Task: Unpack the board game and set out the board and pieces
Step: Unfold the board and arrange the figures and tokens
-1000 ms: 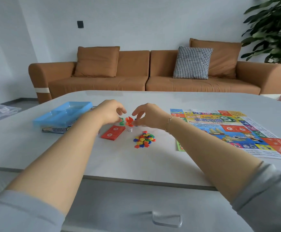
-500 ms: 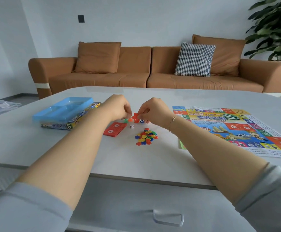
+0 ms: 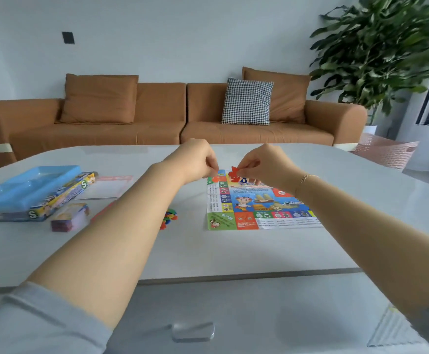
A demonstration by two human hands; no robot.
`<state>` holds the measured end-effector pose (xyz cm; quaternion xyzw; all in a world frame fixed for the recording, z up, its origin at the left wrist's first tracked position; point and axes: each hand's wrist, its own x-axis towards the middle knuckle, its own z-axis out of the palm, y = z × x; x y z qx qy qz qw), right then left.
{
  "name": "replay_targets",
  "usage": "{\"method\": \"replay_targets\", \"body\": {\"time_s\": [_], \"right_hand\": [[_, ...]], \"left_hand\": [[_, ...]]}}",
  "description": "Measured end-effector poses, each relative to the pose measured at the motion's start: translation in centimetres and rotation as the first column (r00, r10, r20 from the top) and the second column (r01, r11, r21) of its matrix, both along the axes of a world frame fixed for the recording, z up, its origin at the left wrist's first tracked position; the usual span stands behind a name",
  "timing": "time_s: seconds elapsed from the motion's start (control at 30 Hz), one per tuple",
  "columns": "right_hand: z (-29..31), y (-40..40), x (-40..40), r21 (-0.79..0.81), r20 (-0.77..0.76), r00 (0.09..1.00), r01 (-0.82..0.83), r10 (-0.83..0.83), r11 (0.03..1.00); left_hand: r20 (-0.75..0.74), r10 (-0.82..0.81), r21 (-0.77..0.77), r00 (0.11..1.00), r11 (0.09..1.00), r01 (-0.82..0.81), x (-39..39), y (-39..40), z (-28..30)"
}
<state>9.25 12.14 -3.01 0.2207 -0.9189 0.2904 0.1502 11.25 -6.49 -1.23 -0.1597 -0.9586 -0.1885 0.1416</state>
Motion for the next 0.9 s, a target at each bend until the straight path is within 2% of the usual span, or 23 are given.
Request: {"method": "replay_targets", "body": {"time_s": [0.23,0.43,0.7,0.9], "right_hand": [[-0.2,11.3,2.8,0.067,-0.006,0.989,0.145,-0.145,0.987],[-2.2,18.3,4.5,0.009,0.058,0.982,0.180,-0.180,0.984],[-4.4,20.4,4.8,-0.009,0.027,0.992,0.126,-0.125,0.992],[-4.9,20.4,5.0,-0.106,0.063,0.995,0.079,-0.072,0.991]], "left_hand": [[0.074,-0.206,-0.005,0.976,0.978,0.207,-0.4,10.2,-1.7],[0.062,-0.294,0.041,0.954,0.956,0.291,-0.6,15.9,-2.4],[0.062,-0.314,0.037,0.947,0.949,0.312,-1.5,18.8,-2.3],[0.068,-0.337,-0.016,0.939,0.941,0.338,-2.0,20.2,-3.0]]}}
